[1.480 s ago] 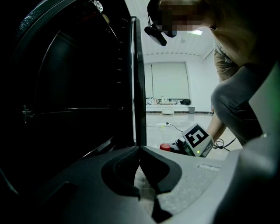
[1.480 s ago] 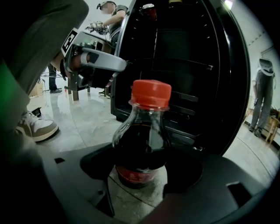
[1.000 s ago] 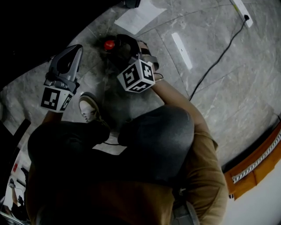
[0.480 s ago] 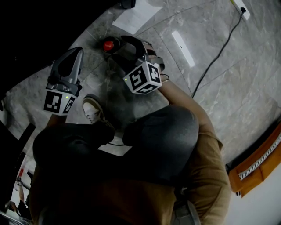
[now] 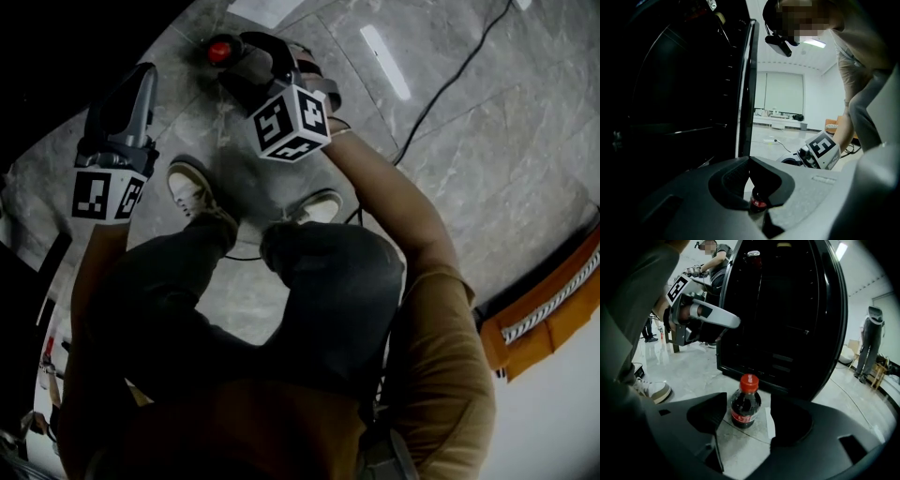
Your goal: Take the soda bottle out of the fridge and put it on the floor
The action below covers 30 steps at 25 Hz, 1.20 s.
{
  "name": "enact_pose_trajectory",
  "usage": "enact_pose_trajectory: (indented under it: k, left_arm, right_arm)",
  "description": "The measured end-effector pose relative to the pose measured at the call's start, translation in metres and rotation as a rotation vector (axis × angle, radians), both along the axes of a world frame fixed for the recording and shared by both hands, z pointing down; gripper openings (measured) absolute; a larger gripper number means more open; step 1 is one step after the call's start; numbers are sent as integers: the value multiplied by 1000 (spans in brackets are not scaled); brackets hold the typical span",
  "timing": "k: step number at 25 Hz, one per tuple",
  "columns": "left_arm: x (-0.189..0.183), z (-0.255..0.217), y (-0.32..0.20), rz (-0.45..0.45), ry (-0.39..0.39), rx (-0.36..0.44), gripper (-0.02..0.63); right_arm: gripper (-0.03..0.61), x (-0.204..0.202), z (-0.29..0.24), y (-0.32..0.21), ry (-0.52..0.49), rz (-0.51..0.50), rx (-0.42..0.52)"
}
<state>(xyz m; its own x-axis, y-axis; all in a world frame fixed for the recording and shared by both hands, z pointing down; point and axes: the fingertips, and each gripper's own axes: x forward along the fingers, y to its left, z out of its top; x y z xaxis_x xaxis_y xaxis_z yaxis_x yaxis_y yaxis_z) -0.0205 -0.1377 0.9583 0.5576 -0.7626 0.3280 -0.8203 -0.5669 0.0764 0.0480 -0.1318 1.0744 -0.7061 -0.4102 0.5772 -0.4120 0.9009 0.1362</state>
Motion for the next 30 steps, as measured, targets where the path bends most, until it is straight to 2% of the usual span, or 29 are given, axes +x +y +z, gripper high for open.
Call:
enact_pose_trajectory:
  k: [2, 3, 10, 15, 19, 30]
  left_arm:
    - [9, -16, 0, 16, -18, 8, 2]
    - [12, -24, 2, 21, -25, 7, 2]
    - [13, -84, 29, -18, -31, -76, 2]
    - [21, -141, 36, -30, -35, -101, 2]
    - [29, -183, 43, -15, -32, -114, 2]
    - [23, -300, 46, -60, -21, -112, 2]
  right_arm:
    - [268, 2, -19, 1, 0, 23, 4]
    - [230, 4, -28, 1, 6, 30, 8]
    - [129, 25, -107, 17, 38, 85, -16]
    - [51, 36, -167, 27, 61, 134, -41]
    - [22, 37, -214, 30, 90, 151, -31]
    - [3, 29, -337, 33, 123, 153, -41]
